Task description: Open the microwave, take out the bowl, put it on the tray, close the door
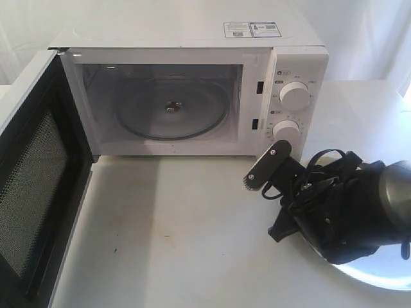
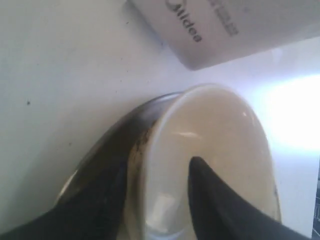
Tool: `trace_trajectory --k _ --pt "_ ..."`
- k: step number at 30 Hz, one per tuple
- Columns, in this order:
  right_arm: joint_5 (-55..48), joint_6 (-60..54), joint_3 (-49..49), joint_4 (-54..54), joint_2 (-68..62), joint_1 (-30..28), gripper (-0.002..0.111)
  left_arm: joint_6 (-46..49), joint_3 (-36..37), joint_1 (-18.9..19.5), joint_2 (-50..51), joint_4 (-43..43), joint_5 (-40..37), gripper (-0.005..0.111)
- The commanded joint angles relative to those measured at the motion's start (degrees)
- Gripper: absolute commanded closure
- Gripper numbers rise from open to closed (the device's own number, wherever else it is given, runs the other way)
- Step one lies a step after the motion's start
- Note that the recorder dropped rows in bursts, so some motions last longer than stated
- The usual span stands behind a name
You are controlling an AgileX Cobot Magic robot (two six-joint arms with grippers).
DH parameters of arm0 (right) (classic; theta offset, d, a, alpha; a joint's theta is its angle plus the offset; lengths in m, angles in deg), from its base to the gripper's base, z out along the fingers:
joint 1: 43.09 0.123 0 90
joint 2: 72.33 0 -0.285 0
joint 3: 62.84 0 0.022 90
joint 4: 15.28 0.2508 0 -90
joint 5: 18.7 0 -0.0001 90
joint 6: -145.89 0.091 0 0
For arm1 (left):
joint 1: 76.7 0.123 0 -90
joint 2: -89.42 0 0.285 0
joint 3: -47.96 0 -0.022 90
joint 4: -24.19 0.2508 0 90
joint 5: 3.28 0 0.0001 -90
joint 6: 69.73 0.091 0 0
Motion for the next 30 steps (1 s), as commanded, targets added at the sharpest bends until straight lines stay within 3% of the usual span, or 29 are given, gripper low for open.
trace_trajectory --k 1,8,11,16,18,19,21,24,30 --pt "0.07 6.27 0.76 -3.27 2.45 -0.05 0.053 -0.19 -0.14 -0.32 -0.12 -0.46 -0.14 0.107" --pt "12.88 7.34 1.6 -8.09 11.64 6.48 0.055 -0.19 -0.14 -0.32 -0.12 -0.46 -0.14 0.107" --pt "18.19 8.87 4.28 -8.09 16.02 10.66 0.069 -0.19 -0.14 -0.32 -0.12 -0.46 -0.14 0.107" --pt "20.72 8.75 13.43 -8.09 17.39 14.66 0.107 -0.19 -0.14 -0.32 -0.12 -0.46 -0.14 0.107" --pt "28.56 6.64 19.06 -8.09 16.15 16.05 0.108 -0.19 -0.14 -0.32 -0.12 -0.46 -0.14 0.107" --pt "35.26 -1.74 25.3 -8.09 13.68 17.92 0.108 -0.19 -0.14 -0.32 -0.12 -0.46 -0.14 0.107" --pt "36.46 -14.33 34.59 -8.09 8.37 21.14 0.108 -0.19 -0.14 -0.32 -0.12 -0.46 -0.14 0.107" --pt "36.33 -23.25 47.56 -8.09 -0.51 25.03 0.108 -0.19 -0.14 -0.32 -0.12 -0.46 -0.14 0.107" --pt "27.9 -42.27 72.04 -8.09 -21.41 31.84 0.108 -0.19 -0.14 -0.32 -0.12 -0.46 -0.14 0.107"
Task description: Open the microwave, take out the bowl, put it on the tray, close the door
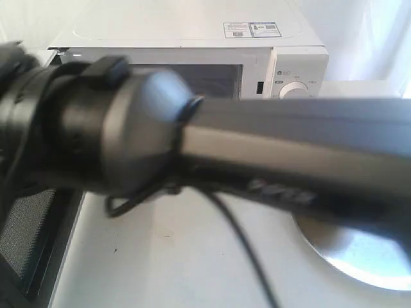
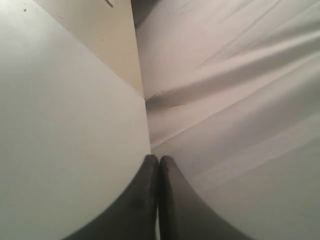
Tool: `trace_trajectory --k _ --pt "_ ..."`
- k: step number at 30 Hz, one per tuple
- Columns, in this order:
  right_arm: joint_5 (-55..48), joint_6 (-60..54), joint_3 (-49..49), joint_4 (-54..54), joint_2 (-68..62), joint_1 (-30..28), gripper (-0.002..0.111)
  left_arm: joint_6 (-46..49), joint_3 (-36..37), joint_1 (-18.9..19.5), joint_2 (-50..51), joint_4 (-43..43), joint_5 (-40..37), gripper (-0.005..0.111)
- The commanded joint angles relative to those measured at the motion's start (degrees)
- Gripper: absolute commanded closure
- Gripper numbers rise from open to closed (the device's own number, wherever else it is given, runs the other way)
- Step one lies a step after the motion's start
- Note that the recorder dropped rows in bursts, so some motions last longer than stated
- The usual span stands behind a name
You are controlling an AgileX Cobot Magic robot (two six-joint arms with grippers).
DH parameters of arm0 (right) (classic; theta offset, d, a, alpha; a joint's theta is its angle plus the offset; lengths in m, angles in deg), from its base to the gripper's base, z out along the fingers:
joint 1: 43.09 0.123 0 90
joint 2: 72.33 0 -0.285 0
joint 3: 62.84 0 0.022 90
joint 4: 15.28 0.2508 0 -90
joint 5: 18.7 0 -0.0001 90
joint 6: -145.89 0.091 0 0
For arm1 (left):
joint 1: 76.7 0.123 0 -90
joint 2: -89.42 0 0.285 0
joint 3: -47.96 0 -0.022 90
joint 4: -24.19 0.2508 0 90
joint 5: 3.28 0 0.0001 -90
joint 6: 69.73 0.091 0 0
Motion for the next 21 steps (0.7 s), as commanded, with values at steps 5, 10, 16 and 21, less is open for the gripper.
trace_trajectory --k 5,10,16,21 --pt "-28.73 -48.77 10.18 -0.22 -12.37 4.29 0.108 -0.19 -0.14 -0.32 -0.12 -0.46 -0.14 0.107" --pt "-48.31 -58.86 10.18 -0.22 -12.31 3.44 0.108 -0.19 -0.14 -0.32 -0.12 -0.46 -0.14 0.107" --pt "-64.03 -47.49 10.18 -0.22 -11.6 -2.29 0.108 -0.19 -0.14 -0.32 -0.12 -0.46 -0.14 0.107" --pt "-64.16 -34.49 10.18 -0.22 -10.94 -6.98 0.108 -0.19 -0.14 -0.32 -0.12 -0.46 -0.14 0.107"
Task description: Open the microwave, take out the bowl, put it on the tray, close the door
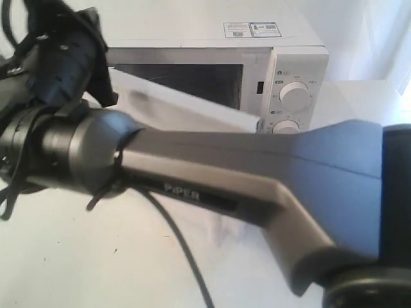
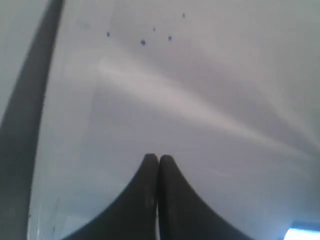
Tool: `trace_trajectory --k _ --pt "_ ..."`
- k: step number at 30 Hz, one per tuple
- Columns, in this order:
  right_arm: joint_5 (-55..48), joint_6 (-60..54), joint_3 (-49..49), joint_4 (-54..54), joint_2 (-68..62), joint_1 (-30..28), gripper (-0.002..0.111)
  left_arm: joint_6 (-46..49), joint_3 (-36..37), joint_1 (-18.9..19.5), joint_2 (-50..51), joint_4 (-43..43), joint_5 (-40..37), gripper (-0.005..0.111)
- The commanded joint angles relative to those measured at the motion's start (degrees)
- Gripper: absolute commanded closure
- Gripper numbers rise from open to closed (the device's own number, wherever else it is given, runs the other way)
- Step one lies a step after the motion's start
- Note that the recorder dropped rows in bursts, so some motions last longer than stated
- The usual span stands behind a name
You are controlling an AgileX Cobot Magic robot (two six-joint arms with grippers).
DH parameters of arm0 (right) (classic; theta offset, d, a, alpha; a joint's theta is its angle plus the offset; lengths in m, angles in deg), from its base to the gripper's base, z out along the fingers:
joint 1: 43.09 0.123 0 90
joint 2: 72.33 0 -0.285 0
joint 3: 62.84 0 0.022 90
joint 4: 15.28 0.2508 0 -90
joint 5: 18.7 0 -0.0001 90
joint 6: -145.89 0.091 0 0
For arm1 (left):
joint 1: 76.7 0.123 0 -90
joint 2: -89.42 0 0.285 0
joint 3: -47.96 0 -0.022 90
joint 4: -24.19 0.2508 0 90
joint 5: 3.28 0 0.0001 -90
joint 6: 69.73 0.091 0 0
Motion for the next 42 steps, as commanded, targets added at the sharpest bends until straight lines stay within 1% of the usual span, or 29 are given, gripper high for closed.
trace_trajectory --k 1,4,9,17,21,26,30,33,36,42 --pt "-1.8 10.67 0.49 -0.21 1.08 -3.97 0.108 -0.19 -0.14 -0.32 -0.12 -0.46 -0.14 0.107" --pt "-1.8 15.13 0.49 0.52 1.08 -6.76 0.108 -0.19 -0.14 -0.32 -0.12 -0.46 -0.14 0.107" --pt "-1.8 15.38 0.49 2.95 1.31 -11.28 0.108 -0.19 -0.14 -0.32 -0.12 -0.46 -0.14 0.107" --pt "-1.8 15.14 0.49 11.21 1.31 -19.72 0.108 -0.19 -0.14 -0.32 -0.12 -0.46 -0.14 0.107" --pt "-1.8 16.05 0.49 13.17 2.14 -21.79 0.108 -0.19 -0.14 -0.32 -0.12 -0.46 -0.14 0.107" --pt "-1.8 16.43 0.49 14.76 6.52 -20.99 0.108 -0.19 -0.14 -0.32 -0.12 -0.46 -0.14 0.107" --pt "-1.8 16.43 0.49 23.24 12.68 -19.14 0.108 -0.19 -0.14 -0.32 -0.12 -0.46 -0.14 0.107" --pt "-1.8 15.2 0.38 35.11 19.26 -18.47 0.108 -0.19 -0.14 -0.32 -0.12 -0.46 -0.14 0.107" --pt "-1.8 8.88 -0.62 49.2 26.74 -18.43 0.108 -0.19 -0.14 -0.32 -0.12 -0.46 -0.14 0.107" --pt "-1.8 6.8 -10.03 63.62 44.05 -18.43 0.108 -0.19 -0.14 -0.32 -0.12 -0.46 -0.14 0.107"
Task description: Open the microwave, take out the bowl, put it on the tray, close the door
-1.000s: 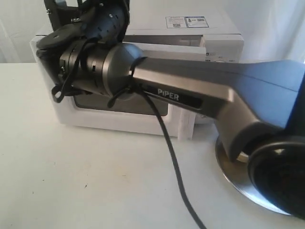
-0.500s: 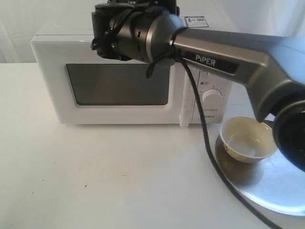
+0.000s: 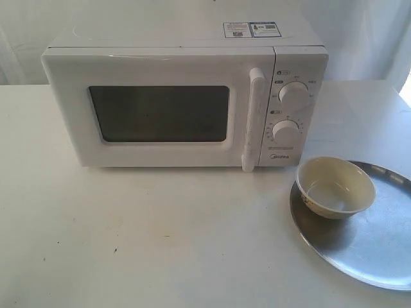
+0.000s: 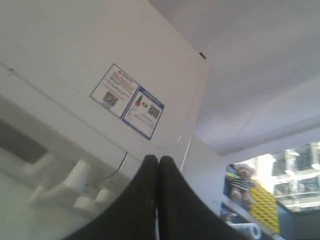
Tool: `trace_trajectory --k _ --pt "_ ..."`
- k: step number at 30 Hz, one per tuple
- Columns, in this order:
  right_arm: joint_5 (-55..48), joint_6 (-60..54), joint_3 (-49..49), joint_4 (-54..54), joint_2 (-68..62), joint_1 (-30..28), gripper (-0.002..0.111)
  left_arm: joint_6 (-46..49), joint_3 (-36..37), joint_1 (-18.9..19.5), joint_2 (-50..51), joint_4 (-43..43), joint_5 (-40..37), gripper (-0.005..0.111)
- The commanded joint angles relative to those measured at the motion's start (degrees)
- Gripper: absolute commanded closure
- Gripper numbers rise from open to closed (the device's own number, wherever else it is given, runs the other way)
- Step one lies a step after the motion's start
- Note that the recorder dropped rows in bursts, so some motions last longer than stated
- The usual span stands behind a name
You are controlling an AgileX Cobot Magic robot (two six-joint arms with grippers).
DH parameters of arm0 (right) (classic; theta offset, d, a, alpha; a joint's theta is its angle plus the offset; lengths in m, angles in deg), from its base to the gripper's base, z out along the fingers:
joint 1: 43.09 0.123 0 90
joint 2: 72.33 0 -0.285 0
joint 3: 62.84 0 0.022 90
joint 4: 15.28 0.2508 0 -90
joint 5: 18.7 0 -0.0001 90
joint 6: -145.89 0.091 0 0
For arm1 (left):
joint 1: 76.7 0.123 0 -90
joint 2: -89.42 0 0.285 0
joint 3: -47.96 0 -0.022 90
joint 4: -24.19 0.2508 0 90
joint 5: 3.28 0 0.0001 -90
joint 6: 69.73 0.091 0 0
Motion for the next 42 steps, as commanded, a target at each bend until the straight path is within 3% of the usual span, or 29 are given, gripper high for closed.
trace_trajectory --k 1,7,14,17,27,35,37,42 --pt "-0.31 -2.43 -8.54 10.23 12.73 -0.03 0.108 -0.19 -0.14 -0.32 -0.12 -0.46 -0.14 0.107" --pt "-0.31 -3.21 -27.77 21.19 30.8 -0.03 0.108 -0.19 -0.14 -0.32 -0.12 -0.46 -0.14 0.107" --pt "12.66 -6.85 -53.59 43.06 58.51 -0.03 0.108 -0.19 -0.14 -0.32 -0.12 -0.46 -0.14 0.107" --pt "12.3 -6.32 -60.73 49.01 67.85 -0.03 0.108 -0.19 -0.14 -0.32 -0.12 -0.46 -0.14 0.107" --pt "5.39 -6.32 -63.93 52.82 88.59 -0.03 0.108 -0.19 -0.14 -0.32 -0.12 -0.46 -0.14 0.107" --pt "4.88 -10.03 -63.98 50.98 91.71 -0.03 0.108 -0.19 -0.14 -0.32 -0.12 -0.46 -0.14 0.107" --pt "9.14 -17.27 -64.1 48.82 91.71 -0.6 0.108 -0.19 -0.14 -0.32 -0.12 -0.46 -0.14 0.107" --pt "40.21 -26.16 -69.44 53.28 91.71 -9.07 0.108 -0.19 -0.14 -0.32 -0.12 -0.46 -0.14 0.107"
